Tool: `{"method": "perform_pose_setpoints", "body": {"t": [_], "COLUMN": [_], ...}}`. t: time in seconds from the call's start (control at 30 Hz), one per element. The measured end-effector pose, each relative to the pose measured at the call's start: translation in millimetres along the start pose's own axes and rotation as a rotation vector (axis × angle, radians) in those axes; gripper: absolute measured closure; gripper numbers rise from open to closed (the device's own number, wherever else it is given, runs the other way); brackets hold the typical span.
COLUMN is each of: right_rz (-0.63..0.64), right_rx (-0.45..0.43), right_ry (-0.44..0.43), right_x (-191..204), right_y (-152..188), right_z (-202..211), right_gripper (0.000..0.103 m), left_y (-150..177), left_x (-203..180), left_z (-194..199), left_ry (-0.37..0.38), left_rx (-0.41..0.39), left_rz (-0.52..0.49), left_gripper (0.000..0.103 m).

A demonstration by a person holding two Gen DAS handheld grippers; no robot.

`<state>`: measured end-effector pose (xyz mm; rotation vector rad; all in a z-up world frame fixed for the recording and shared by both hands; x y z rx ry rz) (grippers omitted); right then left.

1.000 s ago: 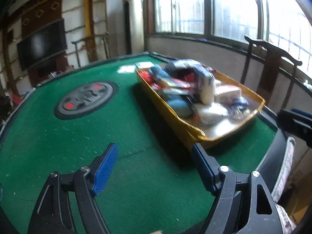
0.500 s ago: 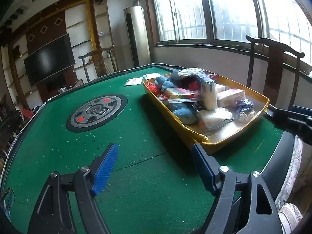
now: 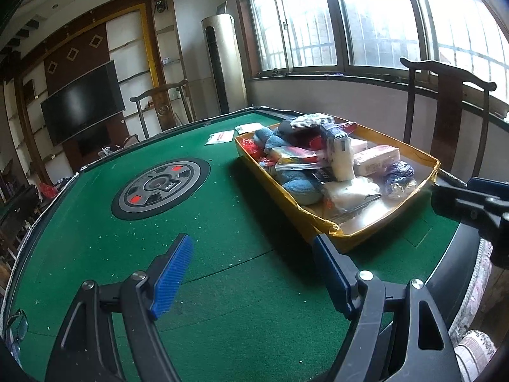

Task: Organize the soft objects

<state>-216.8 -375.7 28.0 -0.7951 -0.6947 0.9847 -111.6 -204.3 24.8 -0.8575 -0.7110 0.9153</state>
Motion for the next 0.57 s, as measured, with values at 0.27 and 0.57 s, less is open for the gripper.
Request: {"method": "perform_pose_setpoints", "body": {"t": [0.27, 0.57], "right_rz": [-0.006, 0.001], "right_rx": [0.007, 0.012], "right_ry": [0.004, 0.001], "right_x": [0.2, 3.8], "right_y": [3.0, 5.0], "right_z": [-3.9, -5.5], "right_gripper": [0.024, 0.024], "left_y": [-1.1, -2.3], "left_x": [0.2, 7.5], "left_z": [0.2, 2.4], "left_ry": [-0.052, -0.057], "left_rx": [-0.003, -0.021], "left_rz": [-0.024, -0.002], "left_gripper": [0.025, 0.025]}}
Point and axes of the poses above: each gripper's, at about its wrist camera, not at the fingertips, and z roughly against the way its jaws point, x to its left, y to its underside, the point moved 8 cm from there along -z, roughly the way its jaws point, and after that the axes turned 2 degrees about -x, right-handed, at the moved point
